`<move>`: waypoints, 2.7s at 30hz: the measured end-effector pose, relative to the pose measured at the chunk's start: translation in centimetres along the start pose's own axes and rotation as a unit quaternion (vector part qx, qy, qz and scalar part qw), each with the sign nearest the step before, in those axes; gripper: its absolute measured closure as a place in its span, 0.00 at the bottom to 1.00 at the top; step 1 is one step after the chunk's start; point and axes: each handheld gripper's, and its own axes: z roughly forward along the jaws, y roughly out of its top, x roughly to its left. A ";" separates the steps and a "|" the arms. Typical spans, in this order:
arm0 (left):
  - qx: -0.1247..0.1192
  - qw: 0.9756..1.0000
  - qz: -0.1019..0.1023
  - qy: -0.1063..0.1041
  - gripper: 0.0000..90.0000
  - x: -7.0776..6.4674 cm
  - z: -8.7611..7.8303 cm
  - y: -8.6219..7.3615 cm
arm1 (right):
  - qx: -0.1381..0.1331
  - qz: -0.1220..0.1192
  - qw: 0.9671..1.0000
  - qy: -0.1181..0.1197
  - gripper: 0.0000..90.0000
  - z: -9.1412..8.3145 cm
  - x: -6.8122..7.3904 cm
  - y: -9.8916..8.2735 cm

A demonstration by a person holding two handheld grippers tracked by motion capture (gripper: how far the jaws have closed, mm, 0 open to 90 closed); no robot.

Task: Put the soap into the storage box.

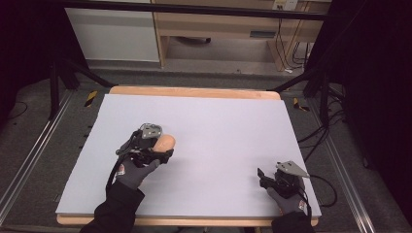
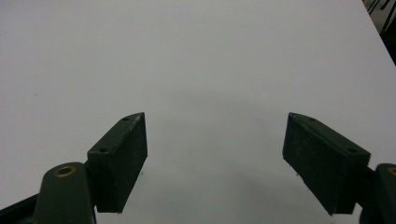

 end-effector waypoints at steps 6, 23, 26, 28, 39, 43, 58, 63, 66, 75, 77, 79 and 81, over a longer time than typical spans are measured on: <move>0.000 1.000 -0.018 0.010 0.35 1.4 0.2 0.1 | -0.001 0.001 1.000 -0.001 0.24 0.0 0.0 0.0; 0.005 0.998 -0.043 0.038 0.35 4.0 1.1 0.5 | -0.001 0.000 1.000 0.002 0.24 0.0 0.0 0.0; 0.006 0.998 -0.045 0.042 0.35 4.3 1.1 0.5 | -0.001 0.000 1.000 0.001 0.24 0.0 0.0 0.0; 0.005 0.998 -0.047 0.043 0.35 4.5 1.2 0.6 | -0.001 0.001 1.000 0.001 0.24 0.0 0.0 0.0; 0.018 0.997 -0.055 0.056 0.36 5.3 2.5 0.8 | -0.002 -0.001 1.000 0.002 0.24 0.0 0.0 0.0; 0.019 0.996 -0.057 0.060 0.36 5.5 2.6 0.7 | -0.001 0.001 1.000 0.002 0.24 0.0 0.0 0.0; 0.033 0.995 -0.062 0.067 0.36 6.2 3.2 -0.1 | -0.001 0.001 1.000 0.002 0.24 0.0 0.0 0.0; 0.035 0.995 -0.067 0.068 0.36 6.5 3.4 -0.4 | -0.001 0.000 1.000 0.002 0.24 0.0 0.0 0.0; 0.037 0.995 -0.067 0.069 0.36 6.5 3.5 -0.5 | 0.000 0.000 1.000 0.002 0.24 0.1 0.0 0.0; 0.036 0.995 -0.068 0.067 0.36 6.5 3.7 -0.6 | 0.000 -0.001 1.000 0.003 0.24 0.1 0.0 0.0; 0.035 0.995 -0.069 0.067 0.36 6.5 3.7 -0.6 | 0.000 -0.001 1.000 0.003 0.24 0.1 0.1 0.0; 0.035 0.995 -0.071 0.065 0.35 6.5 3.7 -0.7 | 0.000 -0.001 1.000 0.003 0.24 0.1 0.1 0.0; 0.033 0.995 -0.072 0.063 0.35 6.4 3.8 -0.7 | 0.000 -0.002 1.000 0.002 0.24 0.1 0.0 0.0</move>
